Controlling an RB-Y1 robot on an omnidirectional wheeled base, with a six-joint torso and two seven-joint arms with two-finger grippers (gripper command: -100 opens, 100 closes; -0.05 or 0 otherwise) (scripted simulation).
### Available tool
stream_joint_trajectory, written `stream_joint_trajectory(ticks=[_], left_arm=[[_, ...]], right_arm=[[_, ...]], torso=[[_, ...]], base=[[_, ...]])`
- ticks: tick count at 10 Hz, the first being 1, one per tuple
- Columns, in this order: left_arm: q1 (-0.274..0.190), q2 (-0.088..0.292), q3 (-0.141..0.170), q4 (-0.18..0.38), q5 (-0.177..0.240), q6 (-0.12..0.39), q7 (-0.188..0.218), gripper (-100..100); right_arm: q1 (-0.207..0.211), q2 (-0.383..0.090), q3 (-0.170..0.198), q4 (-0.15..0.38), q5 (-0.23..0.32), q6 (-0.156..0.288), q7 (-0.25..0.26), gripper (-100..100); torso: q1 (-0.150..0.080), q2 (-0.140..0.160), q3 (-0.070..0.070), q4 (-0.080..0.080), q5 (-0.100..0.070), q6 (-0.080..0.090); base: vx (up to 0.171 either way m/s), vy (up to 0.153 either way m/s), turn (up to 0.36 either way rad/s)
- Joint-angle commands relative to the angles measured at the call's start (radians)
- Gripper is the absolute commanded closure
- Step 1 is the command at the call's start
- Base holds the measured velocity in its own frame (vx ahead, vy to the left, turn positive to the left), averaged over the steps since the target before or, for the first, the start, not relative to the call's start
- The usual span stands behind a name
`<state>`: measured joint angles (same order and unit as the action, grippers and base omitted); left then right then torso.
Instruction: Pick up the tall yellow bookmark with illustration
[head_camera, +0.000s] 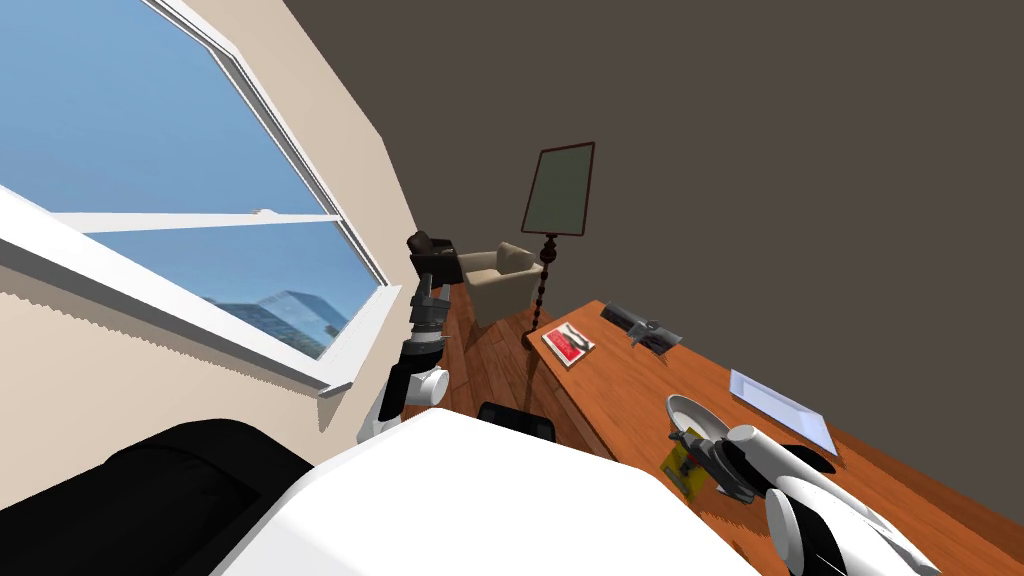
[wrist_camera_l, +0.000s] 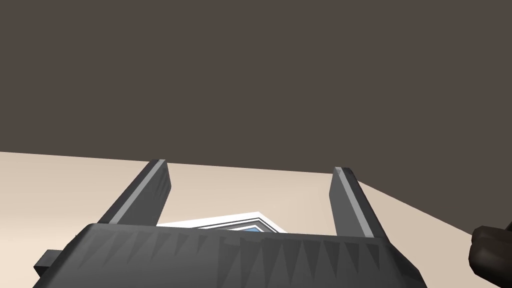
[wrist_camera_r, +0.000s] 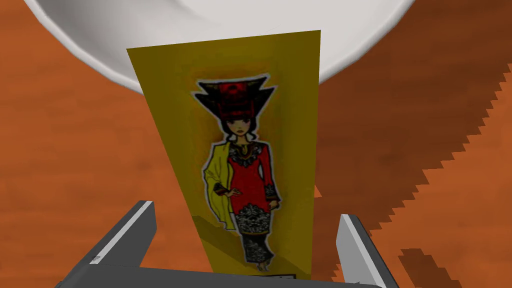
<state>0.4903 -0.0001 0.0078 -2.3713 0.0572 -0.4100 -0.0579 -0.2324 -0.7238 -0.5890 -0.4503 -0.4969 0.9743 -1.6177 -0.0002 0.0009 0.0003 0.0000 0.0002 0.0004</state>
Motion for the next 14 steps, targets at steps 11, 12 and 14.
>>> stream_joint_trajectory(ticks=[11, 12, 14], left_arm=[[0.0, 0.0, 0.0, 0.0, 0.0, 0.0, 0.0, 0], [0.0, 0.0, 0.0, 0.0, 0.0, 0.0, 0.0, 0], [0.0, 0.0, 0.0, 0.0, 0.0, 0.0, 0.0, 0]], right_arm=[[0.009, 0.023, 0.0, 0.01, 0.001, -0.033, 0.011, 100], [0.004, 0.009, 0.0, 0.004, 0.001, -0.013, 0.005, 100], [0.014, 0.015, -0.001, -0.018, 0.001, -0.005, -0.001, 100]], torso=[[-0.001, -0.001, 0.0, 0.0, -0.001, 0.0], [0.0, 0.001, 0.001, 0.0, 0.0, -0.001], [0.002, 0.004, 0.002, 0.001, 0.0, 0.0]], base=[[0.017, -0.012, -0.009], [-0.068, 0.049, 0.069], [-0.046, 0.025, 0.007]])
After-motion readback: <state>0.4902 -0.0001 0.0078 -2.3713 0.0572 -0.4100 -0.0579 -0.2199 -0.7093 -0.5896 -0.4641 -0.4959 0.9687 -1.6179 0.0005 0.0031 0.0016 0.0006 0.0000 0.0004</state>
